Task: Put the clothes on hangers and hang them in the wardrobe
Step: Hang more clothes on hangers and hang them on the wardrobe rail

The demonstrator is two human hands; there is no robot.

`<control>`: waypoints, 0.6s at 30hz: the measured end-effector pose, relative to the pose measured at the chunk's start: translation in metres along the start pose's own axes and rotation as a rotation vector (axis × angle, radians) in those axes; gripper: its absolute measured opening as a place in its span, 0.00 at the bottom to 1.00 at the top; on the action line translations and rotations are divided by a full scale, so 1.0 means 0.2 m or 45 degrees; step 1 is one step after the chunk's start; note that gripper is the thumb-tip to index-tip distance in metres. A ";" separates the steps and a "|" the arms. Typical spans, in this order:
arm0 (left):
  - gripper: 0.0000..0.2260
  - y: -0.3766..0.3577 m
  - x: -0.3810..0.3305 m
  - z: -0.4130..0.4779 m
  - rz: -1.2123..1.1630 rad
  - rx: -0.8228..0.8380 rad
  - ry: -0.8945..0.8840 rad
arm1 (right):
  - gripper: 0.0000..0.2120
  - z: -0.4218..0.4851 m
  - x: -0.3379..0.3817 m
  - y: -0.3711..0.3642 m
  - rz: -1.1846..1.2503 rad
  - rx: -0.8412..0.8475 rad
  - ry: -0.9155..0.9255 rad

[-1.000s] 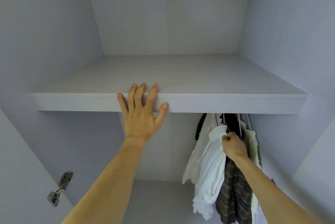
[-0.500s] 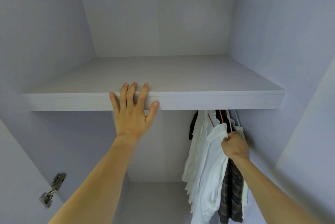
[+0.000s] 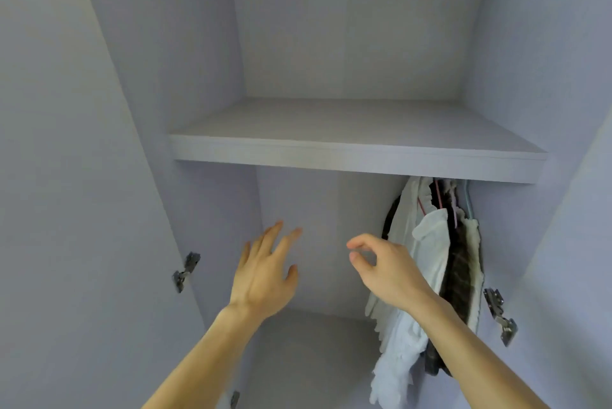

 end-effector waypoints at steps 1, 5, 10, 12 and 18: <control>0.30 0.02 0.06 -0.13 0.012 0.014 0.049 | 0.11 -0.04 0.09 -0.07 -0.021 0.032 0.070; 0.26 0.17 0.32 -0.72 0.088 0.025 0.302 | 0.13 -0.26 0.44 -0.39 -0.080 0.205 0.333; 0.26 0.39 0.60 -1.59 0.254 0.061 0.739 | 0.16 -0.68 0.82 -0.84 -0.066 0.440 0.659; 0.26 0.49 0.67 -1.98 0.281 0.052 0.952 | 0.16 -0.86 0.99 -1.01 -0.053 0.534 0.808; 0.26 0.79 0.67 -3.11 0.364 0.033 1.597 | 0.16 -1.41 1.49 -1.43 0.035 0.857 1.210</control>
Point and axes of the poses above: each hand's wrist, its own z-axis towards the middle knuckle, its own y-axis out of the back of the hand, x = y × z, the point moved 6 cm from there along z, towards the middle knuckle, and after that the axes turned 1 degree about x, right-handed, at the moved point
